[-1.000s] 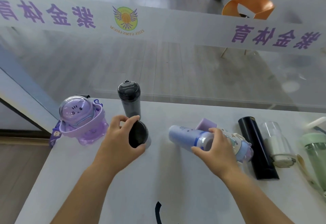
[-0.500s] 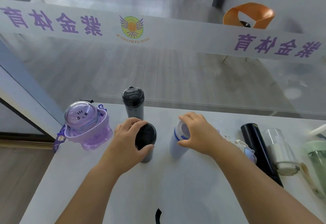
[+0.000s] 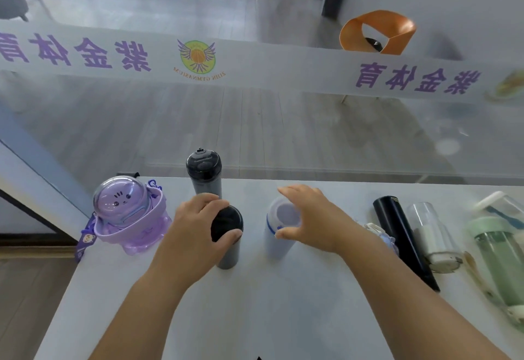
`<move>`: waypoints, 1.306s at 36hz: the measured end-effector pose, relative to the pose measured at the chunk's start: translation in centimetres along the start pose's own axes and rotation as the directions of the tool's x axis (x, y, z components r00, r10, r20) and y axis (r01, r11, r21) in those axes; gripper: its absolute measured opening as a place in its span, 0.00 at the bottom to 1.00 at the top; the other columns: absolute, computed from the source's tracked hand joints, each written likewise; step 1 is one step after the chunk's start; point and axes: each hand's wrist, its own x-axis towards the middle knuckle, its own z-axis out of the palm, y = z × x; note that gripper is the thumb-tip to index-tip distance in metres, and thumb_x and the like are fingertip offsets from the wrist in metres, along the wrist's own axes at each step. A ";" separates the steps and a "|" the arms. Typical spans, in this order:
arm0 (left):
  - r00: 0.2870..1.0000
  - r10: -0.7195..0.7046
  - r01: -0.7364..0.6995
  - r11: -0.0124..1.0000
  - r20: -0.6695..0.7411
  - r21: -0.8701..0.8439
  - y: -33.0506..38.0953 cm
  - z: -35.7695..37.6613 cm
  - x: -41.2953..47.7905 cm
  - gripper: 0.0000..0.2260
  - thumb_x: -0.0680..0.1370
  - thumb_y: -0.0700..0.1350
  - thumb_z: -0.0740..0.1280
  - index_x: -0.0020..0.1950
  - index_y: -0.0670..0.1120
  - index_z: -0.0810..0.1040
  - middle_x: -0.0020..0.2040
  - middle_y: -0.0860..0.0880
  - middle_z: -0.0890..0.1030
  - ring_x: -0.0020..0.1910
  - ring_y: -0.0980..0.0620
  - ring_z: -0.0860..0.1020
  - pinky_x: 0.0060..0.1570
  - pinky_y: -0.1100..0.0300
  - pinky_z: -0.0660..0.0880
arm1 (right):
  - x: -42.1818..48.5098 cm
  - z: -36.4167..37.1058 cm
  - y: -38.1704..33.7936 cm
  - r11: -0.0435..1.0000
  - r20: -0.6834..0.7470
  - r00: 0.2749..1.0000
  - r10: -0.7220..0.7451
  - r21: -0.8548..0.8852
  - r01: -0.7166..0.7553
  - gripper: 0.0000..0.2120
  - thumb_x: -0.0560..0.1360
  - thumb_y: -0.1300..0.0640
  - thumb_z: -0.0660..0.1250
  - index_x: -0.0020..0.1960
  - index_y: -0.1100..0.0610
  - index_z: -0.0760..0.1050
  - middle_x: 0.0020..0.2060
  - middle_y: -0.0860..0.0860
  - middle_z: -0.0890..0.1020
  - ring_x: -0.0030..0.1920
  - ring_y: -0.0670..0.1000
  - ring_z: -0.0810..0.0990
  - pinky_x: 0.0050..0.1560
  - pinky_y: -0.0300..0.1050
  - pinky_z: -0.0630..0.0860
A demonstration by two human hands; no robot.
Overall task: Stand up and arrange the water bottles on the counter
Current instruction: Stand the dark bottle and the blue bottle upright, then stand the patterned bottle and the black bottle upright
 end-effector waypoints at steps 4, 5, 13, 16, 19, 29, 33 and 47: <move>0.996 0.079 -0.079 0.997 -0.044 0.008 2.0 -1.0 0.5 0.17 0.68 0.56 0.68 0.53 0.49 0.80 0.54 0.53 0.79 0.53 0.46 0.76 0.53 0.50 0.75 | -2.0 -2.0 1.4 0.998 -0.093 0.994 0.059 0.039 -0.055 0.33 0.71 0.44 0.70 0.72 0.49 0.62 0.71 0.44 0.67 0.70 0.47 0.64 0.67 0.43 0.64; 0.993 0.100 -0.099 0.995 -0.060 0.013 2.7 -1.1 0.5 0.17 0.68 0.56 0.67 0.53 0.49 0.80 0.53 0.53 0.80 0.52 0.46 0.76 0.52 0.50 0.76 | -2.6 -2.4 2.0 0.995 -0.101 0.991 0.086 0.060 -0.080 0.32 0.72 0.44 0.70 0.72 0.49 0.63 0.69 0.45 0.69 0.67 0.47 0.69 0.65 0.42 0.66; 0.976 0.214 -0.212 0.976 -0.049 0.045 8.6 1.0 0.4 0.15 0.69 0.61 0.64 0.50 0.54 0.79 0.46 0.58 0.80 0.41 0.54 0.81 0.36 0.59 0.76 | -7.3 -4.0 8.5 0.971 -0.040 0.975 0.220 0.103 -0.215 0.27 0.71 0.44 0.70 0.67 0.48 0.68 0.61 0.45 0.76 0.58 0.47 0.75 0.59 0.45 0.73; 0.974 0.227 -0.225 0.969 -0.008 0.103 10.7 3.5 0.3 0.15 0.70 0.60 0.62 0.47 0.51 0.79 0.43 0.56 0.82 0.39 0.51 0.81 0.32 0.59 0.76 | -9.1 -4.1 11.2 0.962 0.033 0.968 0.249 0.105 -0.251 0.26 0.71 0.44 0.70 0.66 0.47 0.68 0.58 0.46 0.76 0.54 0.47 0.77 0.56 0.46 0.76; 0.977 0.203 -0.210 0.971 0.063 0.118 12.6 6.8 0.0 0.15 0.71 0.59 0.64 0.48 0.51 0.80 0.45 0.54 0.82 0.40 0.48 0.81 0.36 0.54 0.78 | -10.7 -3.9 14.2 0.960 0.093 0.960 0.266 0.069 -0.272 0.27 0.72 0.43 0.69 0.68 0.46 0.67 0.59 0.45 0.76 0.52 0.45 0.77 0.56 0.44 0.76; 0.897 0.062 -0.186 0.951 0.439 0.246 16.3 17.0 0.5 0.19 0.76 0.56 0.63 0.65 0.53 0.71 0.63 0.52 0.75 0.61 0.50 0.72 0.57 0.55 0.72 | -13.9 -2.4 22.7 0.887 0.092 0.884 0.459 -0.105 -0.450 0.25 0.76 0.42 0.62 0.68 0.52 0.64 0.63 0.50 0.74 0.60 0.53 0.75 0.49 0.45 0.70; 0.883 0.095 -0.241 0.932 0.460 0.269 16.9 20.2 1.6 0.25 0.74 0.53 0.67 0.69 0.50 0.66 0.69 0.51 0.68 0.67 0.47 0.65 0.63 0.54 0.69 | -14.1 -0.5 24.9 0.866 0.122 0.857 0.500 -0.077 -0.494 0.27 0.75 0.42 0.63 0.68 0.54 0.62 0.64 0.53 0.73 0.63 0.56 0.73 0.57 0.51 0.74; 0.871 0.203 -0.435 0.744 0.448 0.507 17.5 28.2 4.6 0.46 0.43 0.48 0.79 0.60 0.52 0.67 0.57 0.49 0.79 0.55 0.36 0.77 0.53 0.41 0.74 | -13.4 3.9 27.1 0.798 0.180 0.783 0.596 -0.022 -0.602 0.39 0.75 0.42 0.62 0.73 0.60 0.46 0.66 0.61 0.70 0.61 0.60 0.75 0.52 0.51 0.74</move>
